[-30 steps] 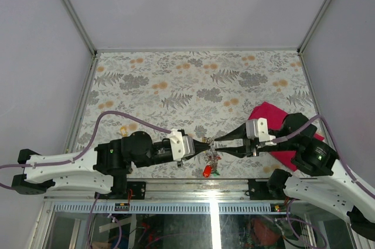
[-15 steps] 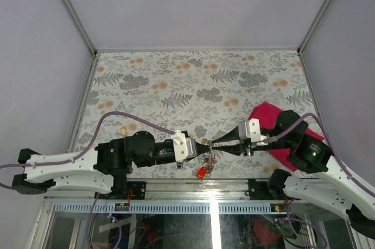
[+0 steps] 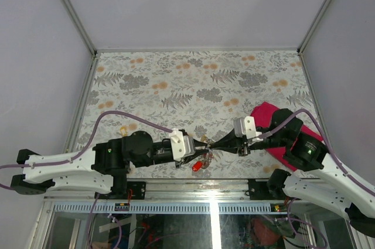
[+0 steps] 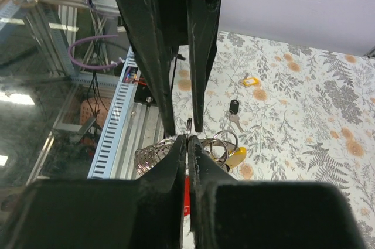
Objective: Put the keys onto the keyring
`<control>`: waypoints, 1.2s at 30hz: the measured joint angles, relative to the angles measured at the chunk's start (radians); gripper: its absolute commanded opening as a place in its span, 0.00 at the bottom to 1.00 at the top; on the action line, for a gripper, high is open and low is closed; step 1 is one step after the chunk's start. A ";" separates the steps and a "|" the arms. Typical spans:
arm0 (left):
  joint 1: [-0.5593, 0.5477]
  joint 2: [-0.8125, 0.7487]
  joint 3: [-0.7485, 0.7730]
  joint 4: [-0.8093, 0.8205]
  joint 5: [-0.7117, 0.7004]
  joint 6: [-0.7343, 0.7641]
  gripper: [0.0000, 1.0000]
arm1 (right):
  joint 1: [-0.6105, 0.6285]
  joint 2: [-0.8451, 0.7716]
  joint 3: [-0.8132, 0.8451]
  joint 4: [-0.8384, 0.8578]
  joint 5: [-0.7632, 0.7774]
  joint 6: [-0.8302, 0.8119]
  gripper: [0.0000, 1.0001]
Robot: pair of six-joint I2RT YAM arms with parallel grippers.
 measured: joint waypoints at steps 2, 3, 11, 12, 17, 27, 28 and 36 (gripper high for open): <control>0.000 -0.016 -0.001 0.006 -0.002 -0.004 0.30 | 0.000 -0.013 -0.013 0.024 0.003 0.028 0.00; 0.000 -0.029 -0.002 0.012 -0.002 -0.005 0.30 | 0.000 -0.019 -0.021 0.035 0.006 0.042 0.00; 0.000 -0.183 -0.080 0.146 0.000 -0.024 0.30 | 0.000 -0.111 -0.152 0.272 0.006 0.203 0.00; 0.000 -0.193 -0.092 0.167 0.000 -0.031 0.31 | 0.000 -0.118 -0.167 0.306 0.005 0.220 0.00; 0.000 -0.202 -0.128 0.230 -0.018 -0.084 0.38 | 0.000 -0.145 -0.245 0.504 0.009 0.309 0.00; -0.001 -0.148 -0.095 0.207 -0.101 -0.197 0.31 | 0.000 -0.160 -0.341 0.795 0.045 0.430 0.00; -0.001 -0.150 -0.092 0.206 -0.087 -0.193 0.29 | 0.000 -0.160 -0.349 0.821 0.048 0.439 0.00; -0.003 -0.168 -0.092 0.251 0.045 -0.171 0.22 | 0.000 -0.130 -0.381 0.977 0.051 0.490 0.00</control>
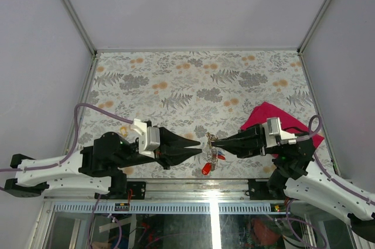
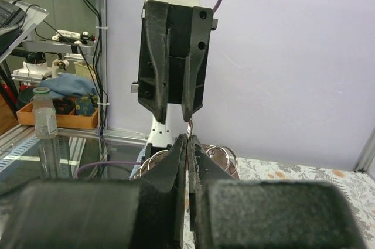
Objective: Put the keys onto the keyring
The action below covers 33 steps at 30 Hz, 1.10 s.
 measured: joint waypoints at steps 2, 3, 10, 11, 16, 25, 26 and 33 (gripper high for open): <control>0.000 0.014 0.000 0.020 0.028 0.003 0.22 | 0.000 0.012 0.000 0.019 -0.002 0.007 0.00; 0.000 0.022 0.000 0.031 0.043 0.005 0.22 | 0.000 0.018 0.000 0.026 -0.005 0.010 0.00; -0.002 0.074 0.003 0.055 0.080 0.027 0.22 | 0.000 0.029 0.000 0.045 -0.027 0.024 0.00; -0.002 0.074 0.003 0.055 0.080 0.030 0.21 | 0.000 0.029 0.000 0.047 -0.028 0.026 0.00; -0.002 0.064 0.003 0.069 0.079 0.037 0.21 | 0.000 0.029 0.000 0.050 -0.049 0.032 0.00; -0.002 0.053 0.003 0.082 0.069 0.041 0.26 | 0.000 0.025 0.000 0.050 -0.053 0.033 0.00; -0.002 0.053 0.003 0.082 0.068 0.042 0.26 | 0.000 0.024 0.000 0.050 -0.053 0.034 0.00; -0.002 0.054 0.003 0.082 0.060 0.045 0.28 | 0.000 0.022 0.000 0.051 -0.071 0.043 0.00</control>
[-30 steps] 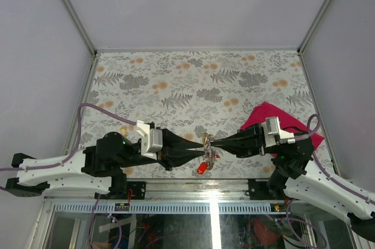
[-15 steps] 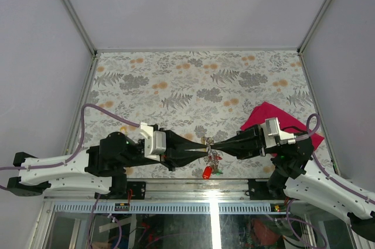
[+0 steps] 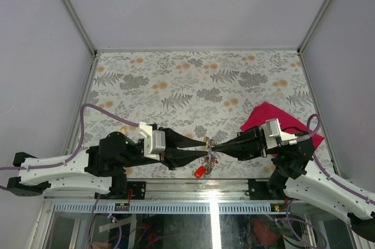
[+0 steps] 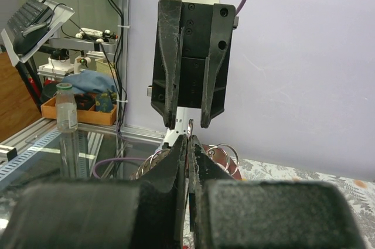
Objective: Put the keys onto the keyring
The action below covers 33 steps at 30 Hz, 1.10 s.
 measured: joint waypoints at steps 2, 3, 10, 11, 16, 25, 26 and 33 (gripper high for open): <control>0.000 0.003 0.000 0.000 -0.001 0.000 0.28 | 0.000 0.001 0.000 0.000 -0.006 0.004 0.00; 0.000 0.005 0.000 0.000 -0.001 0.000 0.28 | 0.000 0.002 0.000 0.001 -0.008 0.006 0.00; 0.000 0.029 0.000 0.001 0.000 0.000 0.21 | 0.000 0.012 0.000 0.005 -0.009 0.015 0.00; 0.000 0.032 0.000 0.001 0.000 0.000 0.18 | 0.000 0.013 0.000 0.005 -0.010 0.016 0.00; 0.000 0.035 0.003 0.002 0.001 0.001 0.04 | 0.000 0.014 0.000 0.005 -0.020 0.020 0.00; 0.000 0.036 0.023 -0.029 -0.005 0.000 0.00 | 0.000 0.008 0.017 -0.031 -0.026 0.005 0.28; 0.000 0.036 0.034 -0.054 -0.011 0.001 0.00 | 0.000 0.000 0.026 -0.052 -0.026 -0.006 0.32; 0.000 0.058 0.157 -0.265 -0.045 0.026 0.00 | 0.000 -0.090 0.117 -0.300 0.002 -0.136 0.36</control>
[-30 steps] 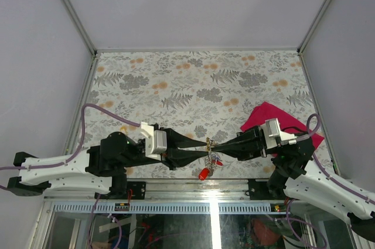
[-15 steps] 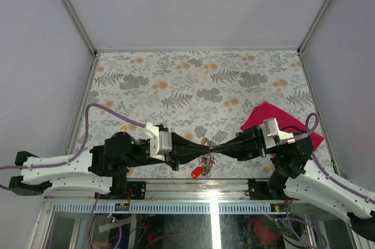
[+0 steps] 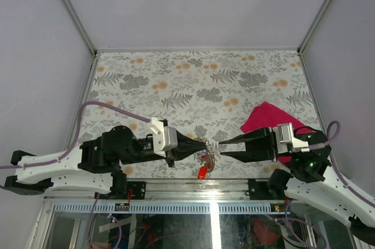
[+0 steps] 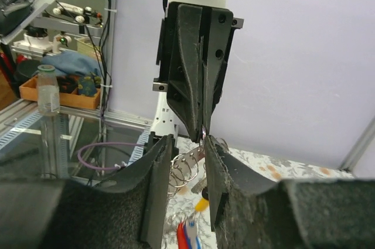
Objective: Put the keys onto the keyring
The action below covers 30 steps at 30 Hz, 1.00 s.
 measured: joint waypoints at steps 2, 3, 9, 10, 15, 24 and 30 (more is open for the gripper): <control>0.000 0.017 0.051 -0.069 -0.008 0.014 0.00 | 0.000 -0.011 0.043 -0.091 0.015 -0.046 0.36; 0.000 0.029 0.077 -0.105 -0.011 0.021 0.00 | 0.000 -0.011 0.068 -0.138 0.024 -0.071 0.36; 0.000 0.126 0.232 -0.297 -0.021 0.061 0.00 | 0.000 0.019 0.171 -0.373 0.058 -0.196 0.36; 0.000 0.149 0.258 -0.341 -0.022 0.068 0.00 | 0.000 0.029 0.182 -0.403 0.063 -0.213 0.35; 0.000 0.188 0.295 -0.431 -0.023 0.079 0.00 | 0.000 0.070 0.208 -0.522 0.065 -0.285 0.35; 0.000 0.229 0.329 -0.506 -0.034 0.082 0.00 | 0.000 0.121 0.231 -0.621 0.043 -0.350 0.34; 0.000 0.253 0.358 -0.554 -0.042 0.082 0.00 | 0.000 0.151 0.231 -0.622 0.022 -0.356 0.32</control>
